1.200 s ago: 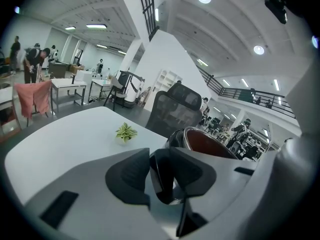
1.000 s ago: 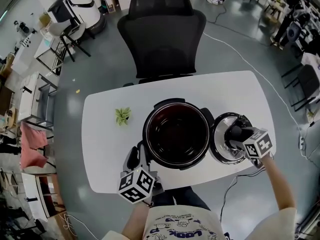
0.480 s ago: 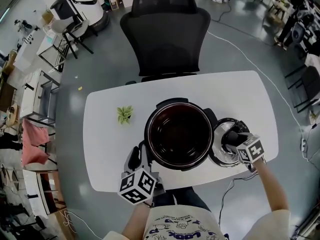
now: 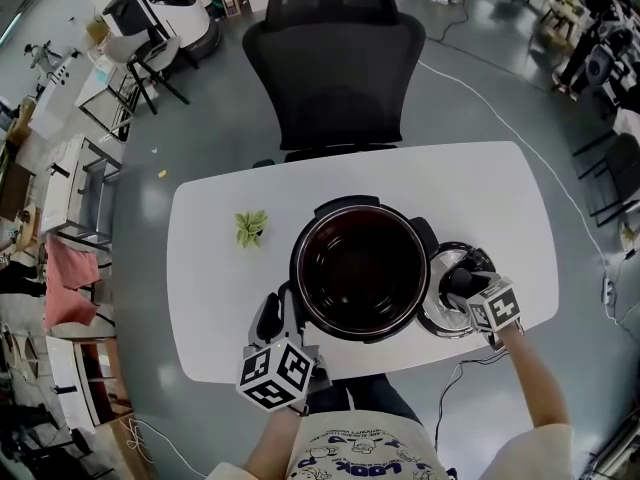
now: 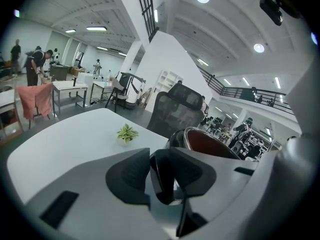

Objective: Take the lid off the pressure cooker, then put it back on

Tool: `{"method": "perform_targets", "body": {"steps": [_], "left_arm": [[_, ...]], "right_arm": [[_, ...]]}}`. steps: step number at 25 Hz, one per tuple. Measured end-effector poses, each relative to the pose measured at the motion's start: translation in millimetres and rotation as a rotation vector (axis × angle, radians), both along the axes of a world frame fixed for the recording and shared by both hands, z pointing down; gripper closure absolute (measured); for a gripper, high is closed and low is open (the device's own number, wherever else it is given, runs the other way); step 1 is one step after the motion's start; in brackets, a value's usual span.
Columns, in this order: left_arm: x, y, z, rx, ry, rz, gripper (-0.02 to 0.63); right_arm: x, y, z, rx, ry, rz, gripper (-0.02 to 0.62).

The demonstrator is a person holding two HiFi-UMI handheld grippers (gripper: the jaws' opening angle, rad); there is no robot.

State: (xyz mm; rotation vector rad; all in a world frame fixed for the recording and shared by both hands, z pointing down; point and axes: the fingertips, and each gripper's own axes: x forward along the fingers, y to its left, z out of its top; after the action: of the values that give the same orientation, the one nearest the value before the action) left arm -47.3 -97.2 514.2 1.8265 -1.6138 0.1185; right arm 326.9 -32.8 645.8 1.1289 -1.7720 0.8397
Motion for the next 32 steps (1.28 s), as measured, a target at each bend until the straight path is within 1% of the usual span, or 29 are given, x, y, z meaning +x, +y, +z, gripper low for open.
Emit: {"method": "perform_targets", "body": {"steps": [7, 18, 22, 23, 24, 25, 27, 30, 32], "left_arm": [[0, 0, 0, 0.002, -0.001, -0.004, 0.471], [0, -1, 0, 0.005, -0.001, 0.001, 0.472], [-1, 0, 1, 0.009, 0.001, 0.000, 0.471], [-1, 0, 1, 0.010, 0.002, 0.000, 0.472], [-1, 0, 1, 0.012, 0.002, 0.001, 0.471], [-1, 0, 1, 0.013, 0.002, 0.002, 0.472], [-1, 0, 0, 0.017, 0.002, 0.007, 0.471], [-3, 0, -1, 0.030, 0.002, 0.014, 0.467], [-6, 0, -3, 0.045, -0.004, 0.015, 0.459]], "right_arm": [[-2, 5, 9, 0.009, 0.059, -0.041, 0.301], [-3, 4, 9, 0.050, 0.051, -0.034, 0.299], [-4, 4, 9, 0.097, 0.062, -0.043, 0.294], [-5, 4, 8, 0.114, 0.058, -0.037, 0.281], [-7, 4, 7, 0.130, 0.044, -0.024, 0.229], [-10, 3, 5, 0.145, 0.022, -0.008, 0.202], [-17, 1, -2, 0.176, -0.012, 0.024, 0.181], [-21, -3, -9, 0.222, -0.025, 0.076, 0.153], [-19, -7, -18, 0.274, -0.029, 0.126, 0.152]]}}
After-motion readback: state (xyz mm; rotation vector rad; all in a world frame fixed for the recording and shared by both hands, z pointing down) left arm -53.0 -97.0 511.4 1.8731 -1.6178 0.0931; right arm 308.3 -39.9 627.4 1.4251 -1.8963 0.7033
